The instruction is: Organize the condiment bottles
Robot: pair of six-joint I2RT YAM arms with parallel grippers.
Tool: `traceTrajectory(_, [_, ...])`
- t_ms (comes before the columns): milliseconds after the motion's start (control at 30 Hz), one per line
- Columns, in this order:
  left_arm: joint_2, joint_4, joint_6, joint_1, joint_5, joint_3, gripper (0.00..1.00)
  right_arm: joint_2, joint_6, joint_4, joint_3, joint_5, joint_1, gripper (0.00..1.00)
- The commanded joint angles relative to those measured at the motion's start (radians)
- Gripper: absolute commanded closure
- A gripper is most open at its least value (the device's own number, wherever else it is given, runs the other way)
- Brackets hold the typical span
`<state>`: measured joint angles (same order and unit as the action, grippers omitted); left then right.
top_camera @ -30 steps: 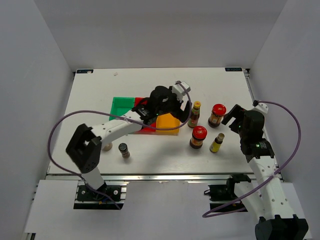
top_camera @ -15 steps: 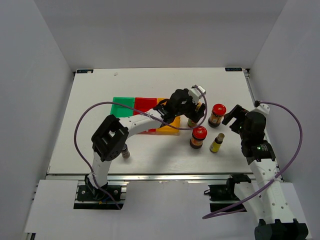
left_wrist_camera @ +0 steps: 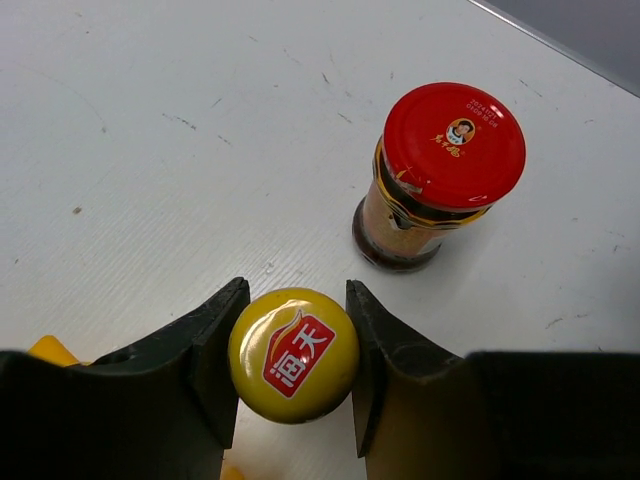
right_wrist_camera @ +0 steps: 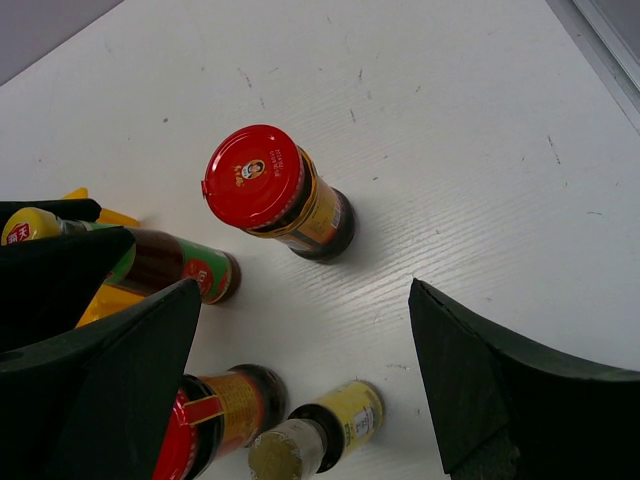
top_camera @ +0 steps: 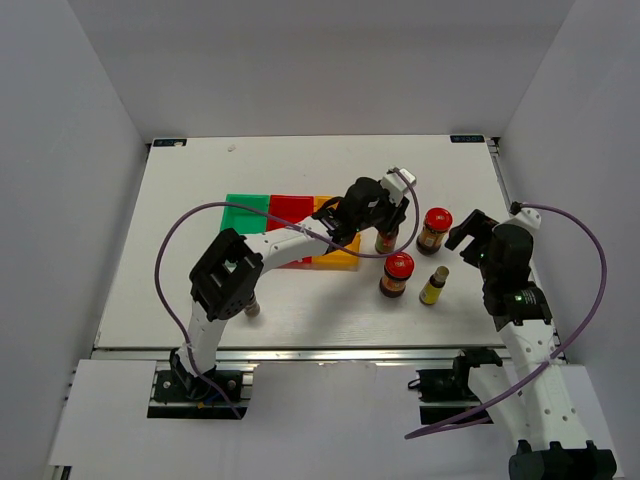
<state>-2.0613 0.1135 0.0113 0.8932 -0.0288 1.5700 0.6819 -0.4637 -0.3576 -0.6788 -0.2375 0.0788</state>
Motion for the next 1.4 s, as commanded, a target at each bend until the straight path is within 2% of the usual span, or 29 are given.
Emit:
traceTrajectory(0, [0.061, 0.072, -0.008, 0.006, 0.055, 0.044, 0.7, -0.021, 0.002, 0.028, -0.039, -0.019, -0.004, 0.11])
traceTrajectory(133, [0.07, 0.032, -0.085, 0.006, 0.136, 0.175, 0.81, -0.022, 0.003, 0.028, -0.033, -0.008, -0.004, 0.11])
traceTrajectory(300, [0.151, -0.009, -0.151, 0.0, 0.292, 0.236, 0.8, -0.018, 0.003, 0.031, -0.028, -0.006, -0.002, 0.1])
traceTrajectory(433, [0.263, -0.035, -0.074, -0.072, 0.261, 0.196, 0.83, -0.019, 0.007, 0.032, -0.024, -0.006, -0.004, 0.11])
traceTrajectory(500, [0.305, -0.06, -0.014, -0.151, 0.207, 0.179, 0.85, -0.018, 0.007, 0.037, -0.022, -0.011, -0.004, 0.11])
traceTrajectory(567, [0.368, -0.087, 0.022, -0.212, 0.216, 0.162, 0.85, -0.015, 0.007, 0.037, -0.021, -0.014, -0.004, 0.11])
traceTrajectory(700, [0.495, -0.087, 0.0, -0.278, 0.334, 0.038, 0.86, -0.012, 0.008, 0.039, -0.021, -0.02, -0.004, 0.11])
traceTrajectory(833, [0.624, -0.107, 0.032, -0.403, 0.433, -0.082, 0.86, -0.001, 0.008, 0.046, -0.015, -0.019, -0.004, 0.11])
traceTrajectory(933, [0.714, -0.107, 0.09, -0.512, 0.425, -0.198, 0.86, 0.011, 0.008, 0.043, -0.019, -0.014, -0.004, 0.11])
traceTrajectory(1067, [0.765, -0.159, 0.156, -0.611, 0.376, -0.275, 0.88, 0.019, 0.011, 0.039, -0.019, -0.017, -0.004, 0.11])
traceTrajectory(1367, [0.73, -0.129, 0.211, -0.666, 0.334, -0.37, 0.91, 0.025, 0.013, 0.043, -0.015, -0.025, -0.004, 0.11])
